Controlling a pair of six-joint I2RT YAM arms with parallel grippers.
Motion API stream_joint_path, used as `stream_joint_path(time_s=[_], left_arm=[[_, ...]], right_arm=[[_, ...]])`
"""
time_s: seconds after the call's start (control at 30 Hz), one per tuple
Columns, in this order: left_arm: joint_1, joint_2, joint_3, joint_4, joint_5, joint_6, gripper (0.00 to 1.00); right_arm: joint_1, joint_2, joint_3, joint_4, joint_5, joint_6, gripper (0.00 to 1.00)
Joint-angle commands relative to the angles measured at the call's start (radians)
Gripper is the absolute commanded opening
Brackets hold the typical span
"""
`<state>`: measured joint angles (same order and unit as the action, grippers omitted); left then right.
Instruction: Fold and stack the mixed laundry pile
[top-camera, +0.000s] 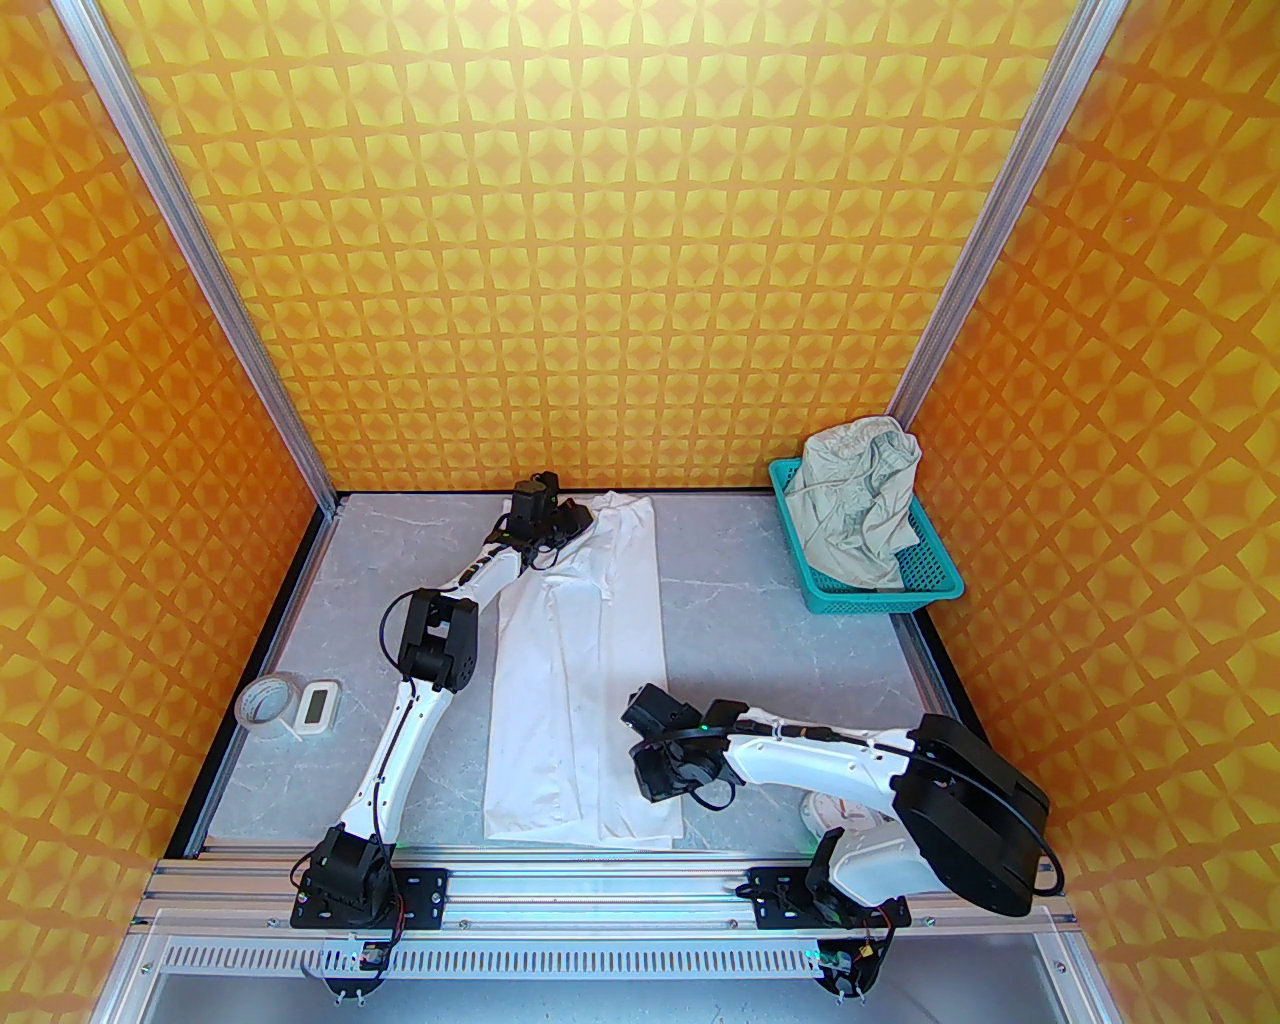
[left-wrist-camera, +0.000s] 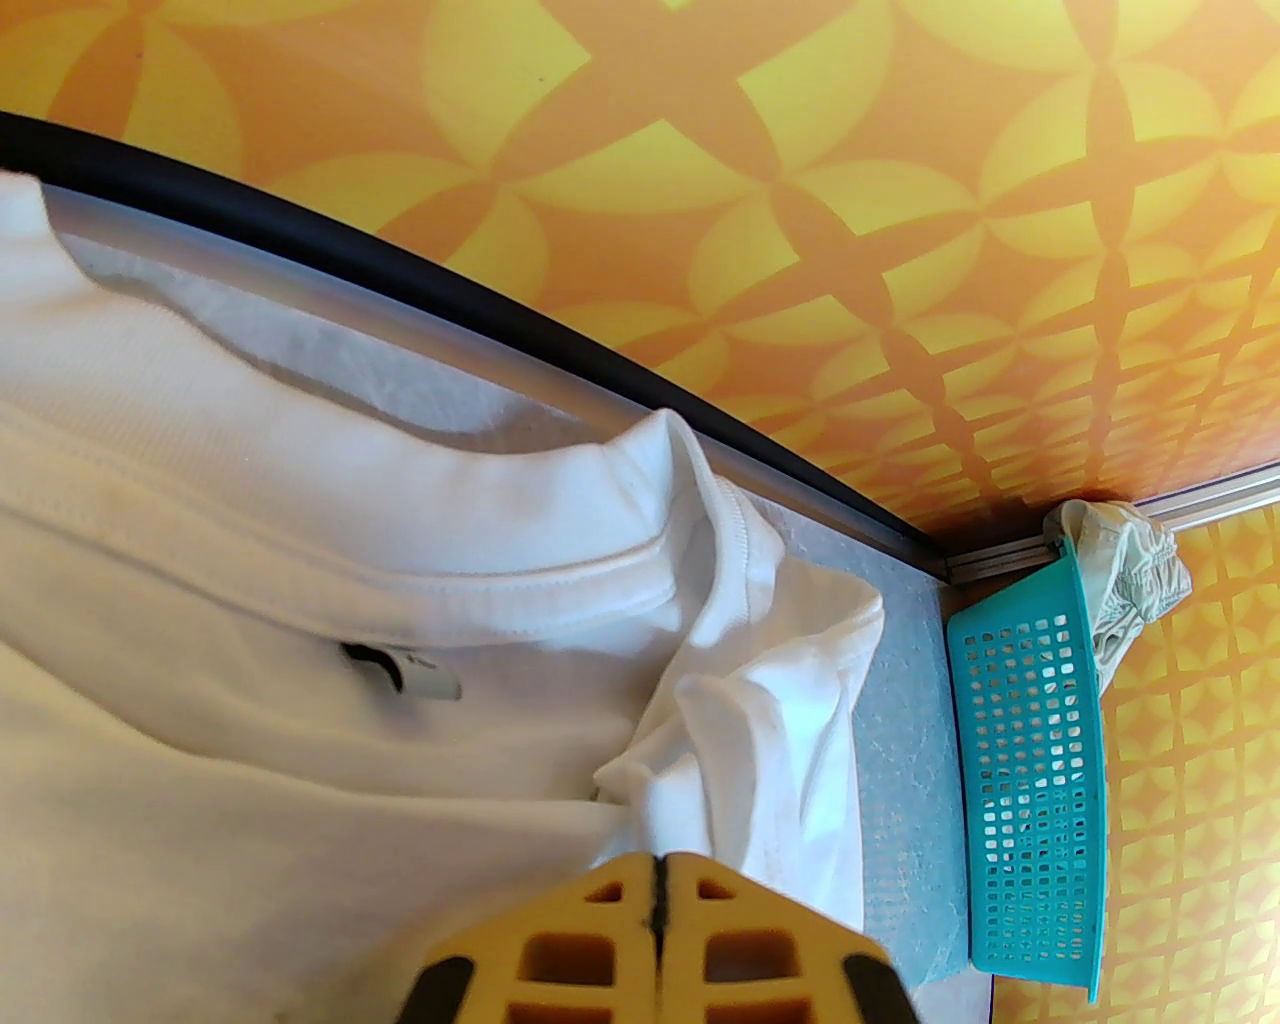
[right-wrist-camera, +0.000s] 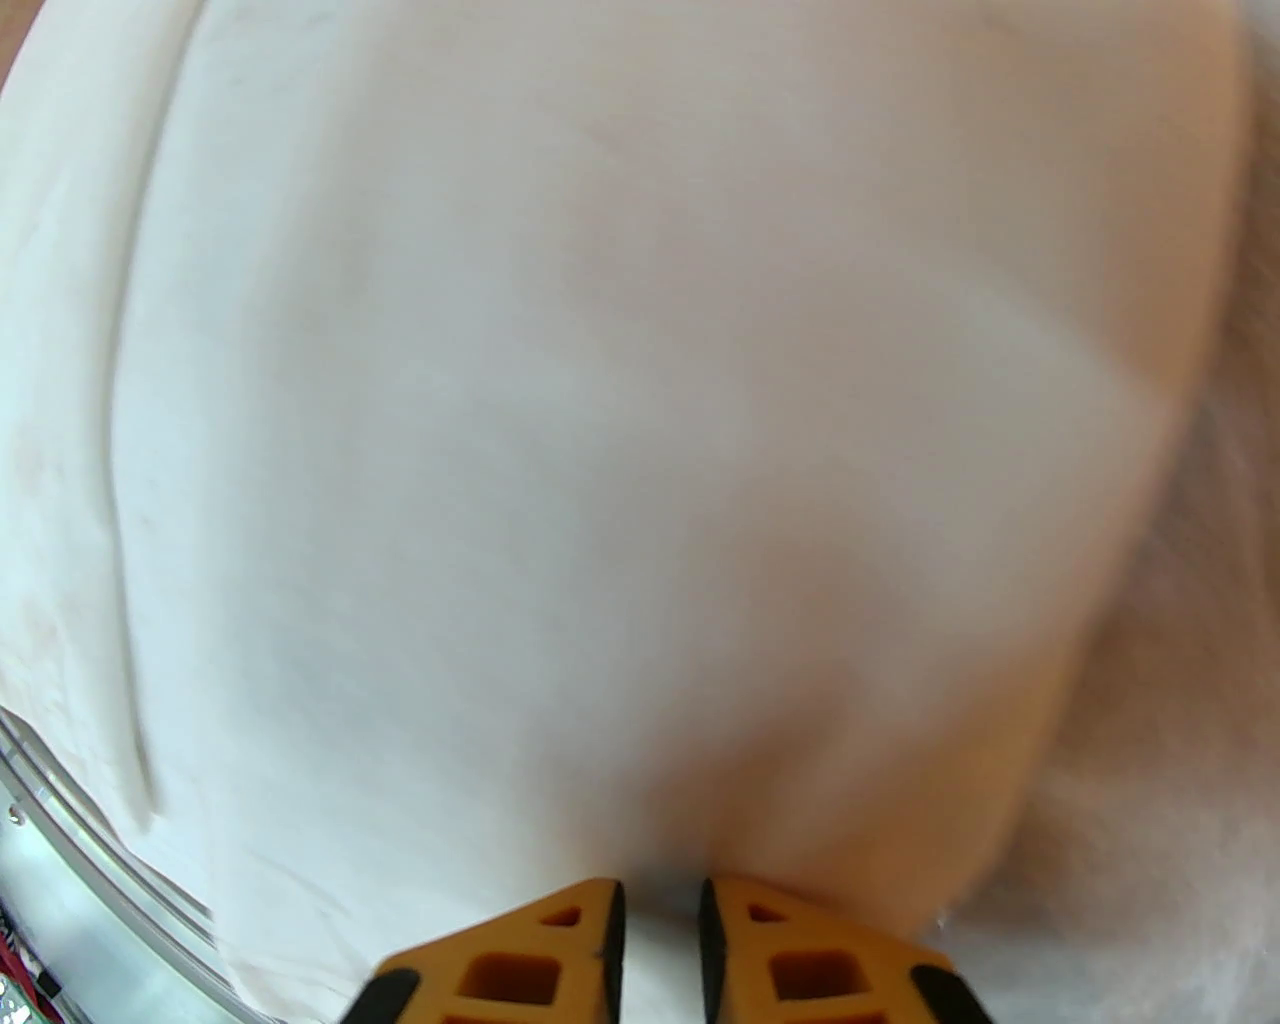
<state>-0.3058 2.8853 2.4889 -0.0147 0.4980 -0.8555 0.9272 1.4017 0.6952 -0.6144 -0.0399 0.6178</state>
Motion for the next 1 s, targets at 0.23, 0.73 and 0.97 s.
stream_joint_path(time_s=[0.23,0.73,0.97], left_arm=[[-0.009,-0.27,-0.147,-0.213,0.072,0.22,0.3],[-0.013,-1.223,-1.363,-0.282,-0.056,0.363,0.38],[-0.021,-1.647,-1.758,-0.576,-0.142,0.255,0.44]], right_arm=[[-0.144,-0.195,0.037,-0.218,-0.095,-0.051,0.46],[-0.314,-0.211,-0.137,-0.121,-0.539,-0.002,0.59],[-0.25,-0.209,-0.193,-0.064,-0.544,0.051,0.59]])
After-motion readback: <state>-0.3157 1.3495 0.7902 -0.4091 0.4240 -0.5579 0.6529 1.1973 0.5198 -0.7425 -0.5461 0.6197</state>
